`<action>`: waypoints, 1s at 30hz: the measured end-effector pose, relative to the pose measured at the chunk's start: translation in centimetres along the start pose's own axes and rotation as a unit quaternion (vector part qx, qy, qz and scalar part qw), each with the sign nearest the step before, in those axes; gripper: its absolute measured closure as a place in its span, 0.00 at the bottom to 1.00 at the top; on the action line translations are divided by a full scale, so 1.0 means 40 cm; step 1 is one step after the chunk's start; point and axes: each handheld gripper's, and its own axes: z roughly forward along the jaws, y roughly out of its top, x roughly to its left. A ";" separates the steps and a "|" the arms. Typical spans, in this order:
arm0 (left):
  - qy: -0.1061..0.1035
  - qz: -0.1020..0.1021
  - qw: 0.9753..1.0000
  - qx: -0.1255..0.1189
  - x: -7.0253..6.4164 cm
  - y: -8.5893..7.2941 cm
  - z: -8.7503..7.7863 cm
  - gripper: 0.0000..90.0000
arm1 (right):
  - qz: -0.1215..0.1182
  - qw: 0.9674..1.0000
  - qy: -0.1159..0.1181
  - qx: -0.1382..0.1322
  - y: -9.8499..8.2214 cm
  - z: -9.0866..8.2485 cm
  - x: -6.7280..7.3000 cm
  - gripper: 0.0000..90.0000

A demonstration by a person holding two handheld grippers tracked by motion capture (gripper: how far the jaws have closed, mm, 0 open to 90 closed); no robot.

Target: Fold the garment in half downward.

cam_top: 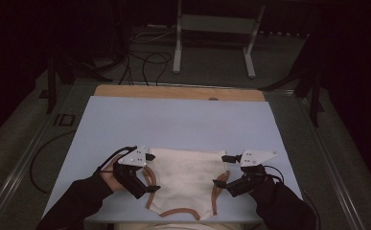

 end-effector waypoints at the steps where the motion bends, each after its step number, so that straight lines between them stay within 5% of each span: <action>1: 0.000 0.000 1.000 0.000 0.000 0.000 0.000 0.00 | 0.000 1.000 0.000 0.000 0.000 0.000 0.000 0.12; 10: 0.024 -0.006 1.000 -0.005 0.053 0.007 -0.017 0.00 | 0.002 1.000 -0.010 0.001 0.033 0.002 -0.069 0.12; 21: 0.044 -0.011 0.999 -0.026 0.109 0.001 -0.002 0.00 | 0.017 0.999 -0.025 0.010 0.020 0.027 -0.146 0.12; 27: 0.045 -0.046 0.997 -0.041 0.155 -0.019 0.017 0.00 | 0.032 0.999 -0.035 0.026 -0.006 0.046 -0.184 0.12; 30: 0.039 -0.080 0.995 -0.038 0.178 -0.035 0.027 0.00 | 0.040 0.998 -0.040 0.036 -0.023 0.052 -0.200 0.12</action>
